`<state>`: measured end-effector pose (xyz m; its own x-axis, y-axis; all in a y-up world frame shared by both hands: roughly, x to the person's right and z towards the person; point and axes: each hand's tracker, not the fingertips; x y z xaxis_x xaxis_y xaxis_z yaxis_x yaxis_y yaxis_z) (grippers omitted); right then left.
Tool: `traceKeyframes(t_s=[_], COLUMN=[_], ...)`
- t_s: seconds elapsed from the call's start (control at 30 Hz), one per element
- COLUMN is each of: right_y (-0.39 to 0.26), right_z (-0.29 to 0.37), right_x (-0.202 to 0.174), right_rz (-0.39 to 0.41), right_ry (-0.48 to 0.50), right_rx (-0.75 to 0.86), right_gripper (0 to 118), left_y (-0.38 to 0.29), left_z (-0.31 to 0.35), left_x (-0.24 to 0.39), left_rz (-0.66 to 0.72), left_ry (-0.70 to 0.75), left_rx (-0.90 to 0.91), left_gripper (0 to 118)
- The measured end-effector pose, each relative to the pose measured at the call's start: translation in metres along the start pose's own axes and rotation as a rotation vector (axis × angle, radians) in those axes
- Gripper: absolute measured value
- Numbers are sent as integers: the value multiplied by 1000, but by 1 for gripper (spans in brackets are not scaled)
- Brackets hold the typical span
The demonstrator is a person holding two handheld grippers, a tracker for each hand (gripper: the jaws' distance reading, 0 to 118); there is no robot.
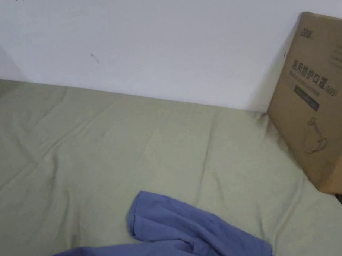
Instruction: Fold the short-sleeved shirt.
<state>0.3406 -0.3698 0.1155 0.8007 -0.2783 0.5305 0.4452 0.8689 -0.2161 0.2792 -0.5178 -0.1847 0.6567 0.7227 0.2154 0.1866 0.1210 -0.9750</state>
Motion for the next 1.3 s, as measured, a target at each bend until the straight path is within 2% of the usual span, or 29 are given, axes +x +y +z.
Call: traceKeyframes(t_s=[0.03,0.07,0.1,0.13,0.23,0.37,0.5,0.53,0.57,0.63,0.7,0.77,0.87,0.9,0.93,1.0,1.03,1.1,1.13,1.17,1.2,1.3], right_y=[-1,0,1,2,6,9,3,0,-4,-13,-23,-31,-42,-44,-47,-50,-51,-54,-55,-56,-56,-59], right_z=[2,4,7,9,11,16,16,15,12,8,3,-2,-9,-12,-16,-22,-25,-32,-35,-38,-40,-44], right_x=[-2,-4,-7,-9,-16,-31,-51,-55,-60,-68,-74,-81,-90,-92,-94,-98,-99,-101,-102,-103,-104,-108], right_rz=[20,44,63,75,85,81,111,116,115,95,77,77,95,105,110,118,121,124,124,122,120,126], right_ry=[-4,-6,4,14,39,134,217,230,242,284,319,333,362,364,367,367,366,357,353,352,351,347], right_rx=[-4,-4,-4,-5,6,21,9,-1,-13,-57,-89,-118,-168,-183,-192,-210,-218,-235,-243,-247,-252,-260], right_gripper=[0,0,0,0,0,0,0,0,0,0,0,0,0,0,0,0,0,0,0,0,0,0], left_y=[4,9,10,10,3,-16,-35,-39,-43,-47,-43,-42,-39,-40,-41,-37,-35,-27,-21,-17,-13,3], left_z=[5,13,27,44,136,256,357,376,391,417,428,432,426,424,422,419,420,419,415,407,404,383], left_x=[-6,-6,-2,6,36,34,-5,-19,-32,-66,-108,-147,-199,-218,-234,-253,-262,-269,-274,-280,-281,-292], left_rz=[45,79,111,82,-164,-289,-297,-268,-236,-100,92,184,390,487,529,553,547,542,560,575,582,542], left_ry=[-77,-143,-207,-254,-287,-321,-98,11,106,305,417,460,620,629,609,589,574,534,521,477,467,589], left_rx=[-21,-49,-51,-19,244,461,533,547,573,615,567,486,327,289,276,276,298,333,321,290,329,284], left_gripper=[46,81,106,118,118,118,118,115,92,0,0,0,0,0,0,0,11,115,112,104,107,110])
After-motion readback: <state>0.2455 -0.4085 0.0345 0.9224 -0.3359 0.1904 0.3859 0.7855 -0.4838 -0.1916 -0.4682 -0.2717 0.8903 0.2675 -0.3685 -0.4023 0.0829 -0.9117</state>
